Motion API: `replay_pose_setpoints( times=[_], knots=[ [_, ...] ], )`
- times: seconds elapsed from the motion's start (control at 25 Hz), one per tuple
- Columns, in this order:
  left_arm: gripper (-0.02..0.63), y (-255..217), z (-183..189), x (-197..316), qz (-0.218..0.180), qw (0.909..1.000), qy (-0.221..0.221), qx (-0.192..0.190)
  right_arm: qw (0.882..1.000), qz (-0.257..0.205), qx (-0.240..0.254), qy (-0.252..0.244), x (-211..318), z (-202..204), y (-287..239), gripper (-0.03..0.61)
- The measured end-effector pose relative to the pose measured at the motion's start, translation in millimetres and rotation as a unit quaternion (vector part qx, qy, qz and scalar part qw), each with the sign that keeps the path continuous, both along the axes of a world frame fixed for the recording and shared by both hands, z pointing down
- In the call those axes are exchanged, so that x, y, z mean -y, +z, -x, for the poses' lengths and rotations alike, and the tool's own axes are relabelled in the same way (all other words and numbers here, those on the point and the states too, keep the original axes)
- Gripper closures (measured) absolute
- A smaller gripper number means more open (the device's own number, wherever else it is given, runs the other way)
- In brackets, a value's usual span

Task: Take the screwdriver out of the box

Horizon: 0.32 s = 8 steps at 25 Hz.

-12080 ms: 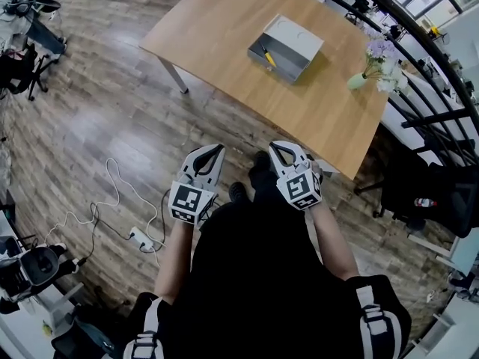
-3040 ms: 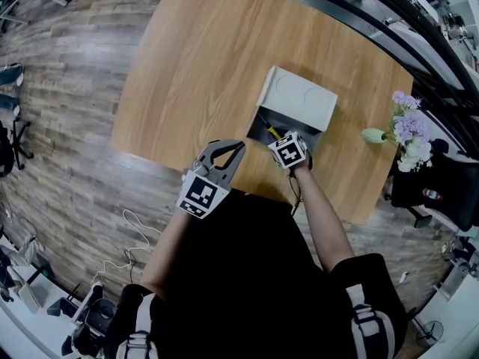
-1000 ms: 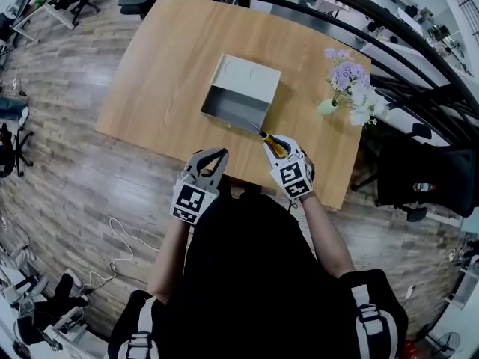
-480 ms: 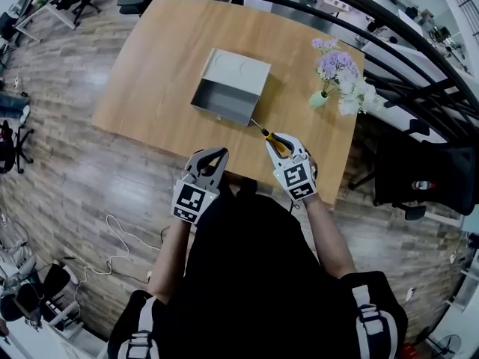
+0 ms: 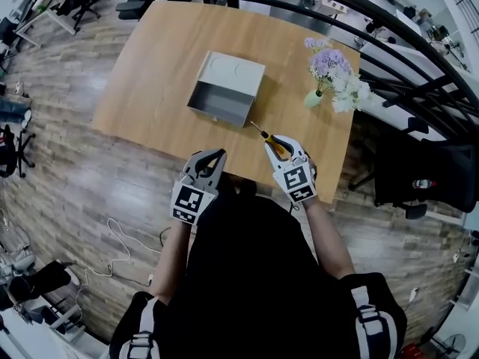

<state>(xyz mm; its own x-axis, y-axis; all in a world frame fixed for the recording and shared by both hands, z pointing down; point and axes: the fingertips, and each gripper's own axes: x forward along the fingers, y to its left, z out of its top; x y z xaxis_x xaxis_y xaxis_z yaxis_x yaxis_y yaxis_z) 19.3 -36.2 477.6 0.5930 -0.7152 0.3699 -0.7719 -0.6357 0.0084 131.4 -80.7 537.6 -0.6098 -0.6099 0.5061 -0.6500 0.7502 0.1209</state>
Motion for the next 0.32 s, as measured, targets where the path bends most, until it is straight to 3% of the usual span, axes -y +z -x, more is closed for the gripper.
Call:
replay_pose_setpoints(
  times=[0.32],
  knots=[
    [0.592, -3.0, -2.8, -4.9, 0.003, 1.0000, 0.001, 0.000, 1.000, 0.005, 0.003, 0.004, -1.5, -0.1, 1.1, 0.491]
  ],
)
